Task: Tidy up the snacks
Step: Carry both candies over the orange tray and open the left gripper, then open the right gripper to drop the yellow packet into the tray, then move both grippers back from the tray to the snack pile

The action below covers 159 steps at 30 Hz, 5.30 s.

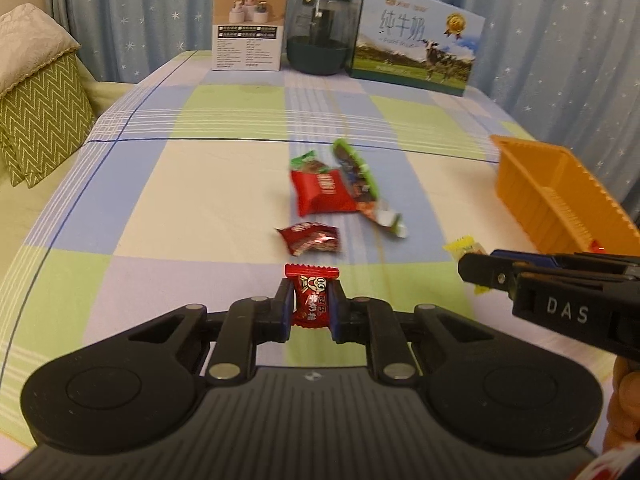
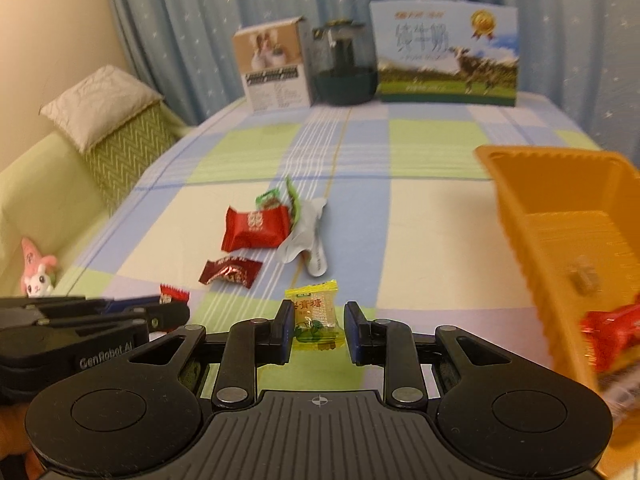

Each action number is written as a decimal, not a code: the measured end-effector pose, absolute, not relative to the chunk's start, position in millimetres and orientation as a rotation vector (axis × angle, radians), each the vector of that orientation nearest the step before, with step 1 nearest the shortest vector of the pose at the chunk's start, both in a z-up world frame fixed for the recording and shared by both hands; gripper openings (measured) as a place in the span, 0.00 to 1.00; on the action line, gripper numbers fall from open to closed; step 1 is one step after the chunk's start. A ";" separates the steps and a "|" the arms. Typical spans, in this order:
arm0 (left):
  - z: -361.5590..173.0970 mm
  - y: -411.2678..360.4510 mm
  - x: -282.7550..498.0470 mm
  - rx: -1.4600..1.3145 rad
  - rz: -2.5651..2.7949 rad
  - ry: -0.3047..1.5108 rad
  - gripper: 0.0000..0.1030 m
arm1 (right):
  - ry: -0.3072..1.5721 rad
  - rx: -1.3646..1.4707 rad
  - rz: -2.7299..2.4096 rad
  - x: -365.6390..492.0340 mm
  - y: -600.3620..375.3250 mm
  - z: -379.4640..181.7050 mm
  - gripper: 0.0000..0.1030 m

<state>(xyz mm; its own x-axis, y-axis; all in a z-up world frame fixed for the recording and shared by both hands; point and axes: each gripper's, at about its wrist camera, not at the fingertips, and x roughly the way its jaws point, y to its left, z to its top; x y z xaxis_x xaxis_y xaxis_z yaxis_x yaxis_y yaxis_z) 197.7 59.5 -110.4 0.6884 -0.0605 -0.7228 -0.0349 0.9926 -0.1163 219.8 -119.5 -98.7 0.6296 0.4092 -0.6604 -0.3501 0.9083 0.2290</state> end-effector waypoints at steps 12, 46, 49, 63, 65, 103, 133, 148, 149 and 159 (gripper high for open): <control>-65.3 -4.3 182.2 -0.113 -0.131 0.762 0.15 | 0.662 0.117 0.322 190.2 -180.1 -38.5 0.26; -33.7 -156.6 245.0 -0.092 -0.473 0.759 0.15 | 0.678 0.136 0.039 206.3 -344.0 -22.0 0.26; -38.0 -161.5 249.4 -0.090 -0.482 0.771 0.15 | 0.692 0.135 0.040 209.7 -345.2 -28.3 0.26; -53.7 -173.8 265.9 -0.083 -0.492 0.816 0.30 | 0.717 0.174 0.036 216.9 -354.5 -39.2 0.26; -54.9 -169.9 264.2 -0.086 -0.485 0.816 0.31 | 0.718 0.176 0.037 216.8 -355.2 -39.8 0.26; -44.6 -54.9 210.6 -0.182 -0.267 0.796 0.37 | 0.681 0.302 0.094 213.4 -350.6 -6.7 0.52; -44.1 76.7 171.5 -0.075 -0.081 0.792 0.44 | 0.692 0.159 0.379 201.5 -189.4 -1.2 0.53; -106.1 89.2 237.8 0.106 -0.224 0.866 0.48 | 0.791 0.120 0.445 242.2 -145.2 -65.9 0.53; -110.7 88.6 243.0 0.114 -0.233 0.869 0.48 | 0.796 0.118 0.449 245.5 -143.3 -70.3 0.53; -133.9 80.5 281.9 0.173 -0.314 0.851 0.48 | 0.821 0.104 0.459 272.7 -133.0 -98.1 0.53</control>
<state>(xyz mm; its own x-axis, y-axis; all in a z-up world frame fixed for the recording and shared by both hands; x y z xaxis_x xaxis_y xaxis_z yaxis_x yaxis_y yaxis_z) 281.9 80.5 -133.9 0.6170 -0.2032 -0.7603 0.3399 0.9402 0.0246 272.7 -133.0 -98.1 0.5894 0.4329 -0.6821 -0.3540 0.8973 0.2636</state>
